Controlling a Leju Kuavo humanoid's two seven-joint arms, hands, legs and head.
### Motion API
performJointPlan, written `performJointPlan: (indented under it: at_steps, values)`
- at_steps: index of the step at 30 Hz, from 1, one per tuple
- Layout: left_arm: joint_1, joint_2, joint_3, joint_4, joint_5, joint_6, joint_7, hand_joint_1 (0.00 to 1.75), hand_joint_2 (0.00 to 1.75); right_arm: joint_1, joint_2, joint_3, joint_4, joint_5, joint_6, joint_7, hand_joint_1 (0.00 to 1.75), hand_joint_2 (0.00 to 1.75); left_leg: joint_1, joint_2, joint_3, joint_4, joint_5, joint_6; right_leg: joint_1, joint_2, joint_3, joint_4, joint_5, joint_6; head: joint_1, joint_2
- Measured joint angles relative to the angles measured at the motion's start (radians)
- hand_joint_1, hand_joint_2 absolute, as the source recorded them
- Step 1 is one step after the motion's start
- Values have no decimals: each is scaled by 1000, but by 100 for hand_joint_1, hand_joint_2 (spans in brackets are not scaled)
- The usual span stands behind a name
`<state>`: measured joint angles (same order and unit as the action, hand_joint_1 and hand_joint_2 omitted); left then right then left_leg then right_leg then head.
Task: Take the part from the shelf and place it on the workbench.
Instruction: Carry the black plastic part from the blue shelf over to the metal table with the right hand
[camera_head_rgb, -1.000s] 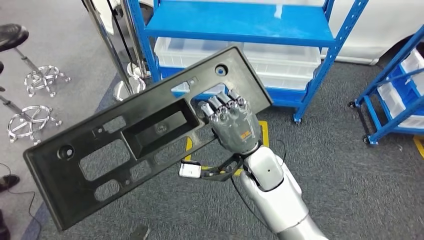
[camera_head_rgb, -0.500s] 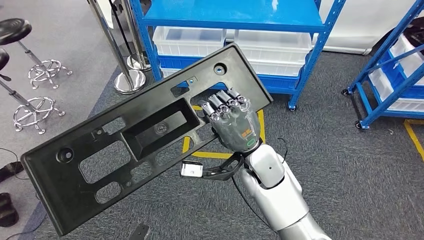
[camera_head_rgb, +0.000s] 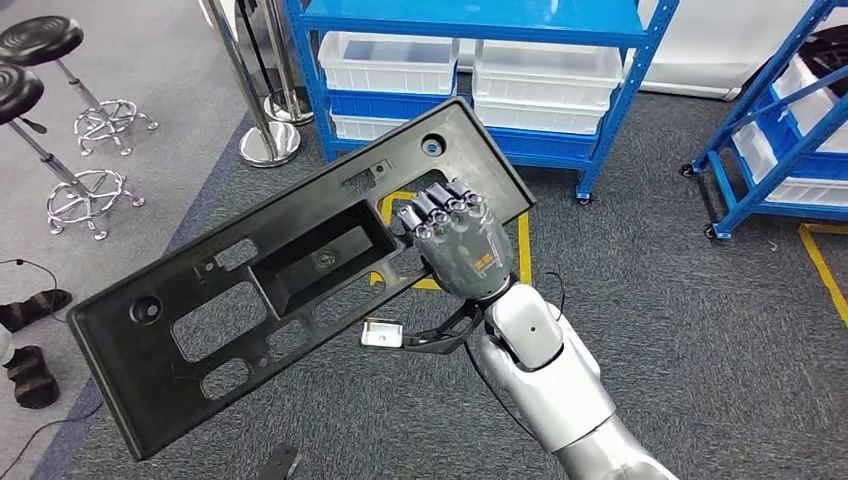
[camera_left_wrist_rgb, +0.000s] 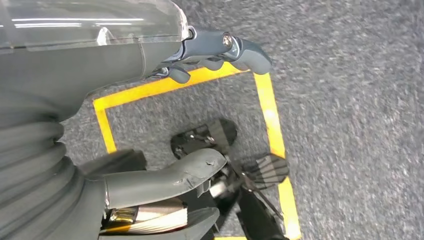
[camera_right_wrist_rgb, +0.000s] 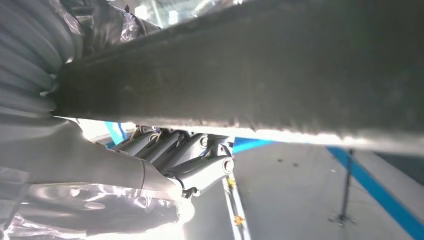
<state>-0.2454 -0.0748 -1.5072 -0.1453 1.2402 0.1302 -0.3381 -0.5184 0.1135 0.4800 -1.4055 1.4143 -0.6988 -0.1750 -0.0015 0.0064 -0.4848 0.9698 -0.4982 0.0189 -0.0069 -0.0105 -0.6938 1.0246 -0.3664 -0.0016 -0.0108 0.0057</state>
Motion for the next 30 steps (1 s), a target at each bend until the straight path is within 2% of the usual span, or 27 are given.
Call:
performJointPlan:
  at_steps: [1,2,3,4,5,6,7,8,9,10,11,12,13,15,16,17,19,20,21,22,23,25,26,27,28,30]
  values:
    - [1,0,0,0,0,0,0,0,175,-2,-5,4,5,0,0,2,175,175,2,2,-11,-3,15,8,0,1,-10,19,-30,4,0,0]
    - [0,0,0,0,0,0,0,0,175,-6,-10,8,10,0,0,5,175,175,4,4,-26,-5,31,15,-1,3,-25,61,-82,6,0,0]
    - [0,0,0,0,0,1,-2,0,175,-8,-14,12,14,0,0,7,175,175,2,4,-43,-3,44,19,-1,5,-40,119,-139,8,0,0]
    - [-1,0,0,0,0,2,-6,0,175,-11,-18,15,18,1,0,9,175,175,1,4,-62,-1,57,22,-1,6,-52,184,-183,10,0,0]
    - [-1,0,0,0,-1,5,-10,0,175,-12,-21,18,22,1,0,10,175,175,-1,4,-82,1,69,23,-1,6,-59,244,-200,11,0,0]
    - [-1,0,0,0,-2,8,-15,0,175,-13,-24,21,26,1,0,10,175,175,-1,4,-102,4,80,22,-2,7,-57,283,-185,12,0,0]
    - [0,0,0,0,-3,11,-18,0,175,-13,-27,24,29,0,0,10,175,175,-1,5,-122,8,91,20,-2,7,-45,296,-151,12,0,0]
    - [0,0,0,0,-4,13,-20,0,175,-13,-30,27,32,-3,0,9,175,175,-1,5,-142,14,101,17,-3,6,-17,280,-113,11,0,0]
    - [0,0,0,0,-5,14,-21,0,175,-13,-32,29,34,-7,0,9,175,175,-1,5,-160,23,109,13,-4,6,28,233,-97,9,0,0]
    - [0,0,0,0,-6,13,-22,0,175,-14,-34,32,35,-11,0,7,175,175,-2,5,-174,34,115,9,-3,6,84,162,-110,7,0,0]
    - [1,0,0,0,-7,13,-24,0,175,-15,-35,34,34,-15,0,6,175,175,-3,5,-185,45,119,4,-2,6,135,94,-138,5,0,0]
    - [1,-1,0,0,-8,13,-26,0,175,-18,-36,36,34,-20,0,4,175,175,-4,4,-190,53,124,-1,0,7,170,42,-168,1,0,0]
    - [1,-1,0,0,-9,12,-28,0,175,-20,-36,38,34,-24,0,3,175,175,-4,5,-193,57,129,-7,3,7,186,14,-185,-3,0,0]
    - [1,-1,0,0,-12,12,-30,0,175,-23,-38,41,34,-40,0,0,175,175,0,4,-198,60,134,-20,3,8,181,7,-177,-17,0,0]
    - [2,-1,0,0,-15,12,-30,0,175,-23,-39,42,34,-49,0,-4,175,175,2,4,-206,74,118,-25,2,9,176,6,-169,-24,0,0]
    - [3,-1,0,0,-20,12,-30,0,175,-23,-39,43,34,-58,0,-8,175,175,4,3,-219,105,86,-30,1,11,169,4,-160,-30,0,0]
    - [4,-1,0,0,-28,13,-29,0,175,-22,-41,44,34,-73,0,-15,175,175,7,2,-259,222,1,-38,2,18,150,4,-144,-36,0,0]
    - [4,-1,0,0,-32,14,-28,0,175,-20,-42,44,33,-79,0,-18,175,175,8,2,-277,283,-29,-39,4,22,141,5,-137,-37,0,0]
    - [4,-1,0,0,-35,16,-28,0,175,-17,-43,45,33,-83,0,-20,175,175,8,2,-284,322,-40,-39,5,28,133,6,-131,-37,0,0]
    - [4,0,0,0,-37,17,-27,0,175,-15,-45,45,32,-85,0,-23,175,175,8,1,-274,327,-33,-37,6,36,126,6,-126,-36,0,0]
    - [4,0,0,0,-39,17,-27,0,175,-12,-47,46,30,-86,0,-26,175,175,7,-2,-245,295,-12,-32,8,44,121,7,-122,-36,0,0]
    - [1,3,0,0,-38,18,-27,0,175,-11,-49,47,26,-90,0,-29,175,175,5,-32,-157,166,34,-16,9,61,116,7,-116,-34,0,0]
    - [0,6,0,0,-36,19,-28,0,175,-12,-49,47,24,-92,0,-30,175,175,3,-50,-120,107,46,-9,7,69,113,7,-113,-30,0,0]
    - [-2,9,0,0,-33,19,-29,0,175,-13,-49,48,21,-96,0,-31,175,175,1,-63,-96,67,48,-4,4,77,111,7,-109,-24,0,0]
    - [-3,11,0,0,-30,20,-29,0,175,-14,-50,48,19,-99,0,-31,175,175,-1,-68,-86,49,44,0,0,85,108,5,-105,-18,0,0]
    - [-5,12,0,0,-22,20,-30,0,175,-15,-51,49,14,-104,0,-32,175,175,-2,-51,-76,25,51,6,-5,98,105,1,-99,-6,-1,0]
